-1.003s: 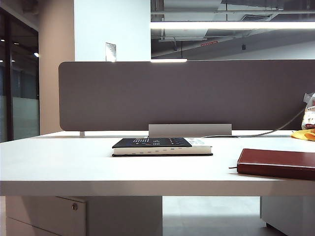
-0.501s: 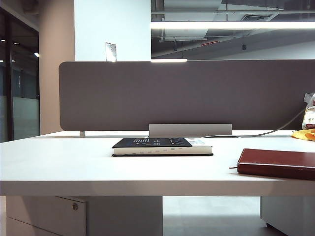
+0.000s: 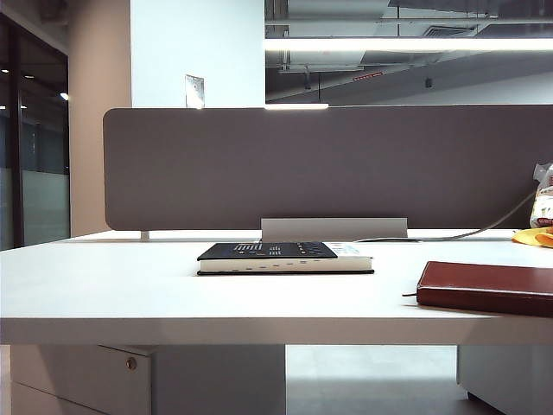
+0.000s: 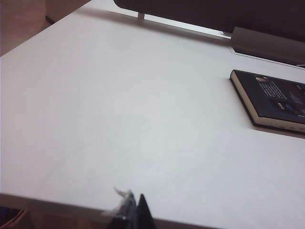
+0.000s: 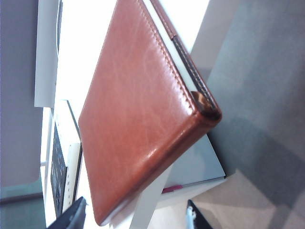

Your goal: Pick up the red book and place it on top of the black book.

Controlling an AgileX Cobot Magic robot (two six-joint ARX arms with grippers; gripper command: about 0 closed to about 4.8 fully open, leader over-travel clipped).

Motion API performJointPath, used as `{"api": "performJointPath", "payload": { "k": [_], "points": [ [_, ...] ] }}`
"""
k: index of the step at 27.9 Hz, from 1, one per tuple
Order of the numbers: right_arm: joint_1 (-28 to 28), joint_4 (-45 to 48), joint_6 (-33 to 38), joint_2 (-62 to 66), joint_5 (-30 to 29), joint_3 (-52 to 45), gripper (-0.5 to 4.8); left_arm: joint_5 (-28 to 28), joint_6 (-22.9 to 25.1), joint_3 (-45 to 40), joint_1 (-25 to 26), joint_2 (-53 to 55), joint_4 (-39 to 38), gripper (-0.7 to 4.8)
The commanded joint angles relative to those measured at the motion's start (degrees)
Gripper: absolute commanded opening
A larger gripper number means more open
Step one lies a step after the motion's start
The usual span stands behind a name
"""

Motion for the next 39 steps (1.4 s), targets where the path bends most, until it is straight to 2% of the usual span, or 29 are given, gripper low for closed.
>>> {"api": "performJointPath", "payload": {
  "k": [1,9,15,27,30,32,36,39],
  "points": [
    [0.09,0.94,-1.27,0.09,-1.77,0.04,2.65,0.35,-0.09,-0.13,-0.09,0.04,-0.96,-0.05],
    [0.13,0.9,-5.33,0.07,-4.37,0.74,2.65,0.31,-0.11,-0.13,-0.09,0.04,-0.98,-0.05],
    [0.15,0.83,-8.11,0.15,-3.76,4.07,2.61,0.33,-0.11,-0.13,-0.09,0.04,-0.98,-0.06],
    [0.44,0.46,-8.9,2.43,-4.42,5.16,2.61,0.33,-0.11,-0.13,-0.09,0.04,-1.01,-0.05],
    [0.44,0.26,-9.38,3.45,-4.46,5.55,2.6,0.33,-0.11,-0.13,-0.09,0.04,-1.01,-0.05],
    [0.44,-0.42,-10.6,4.7,-4.66,6.29,2.39,0.33,-0.11,-0.13,-0.09,0.04,-0.98,-0.05],
    [0.44,-2.93,-14.49,8.44,-4.63,9.01,2.37,0.33,-0.09,-0.13,-0.09,0.04,-1.01,-0.05],
    [0.44,-2.71,-14.84,11.47,-4.61,10.47,2.37,0.31,-0.09,-0.13,-0.09,0.04,-0.98,-0.06]
  ]
}}
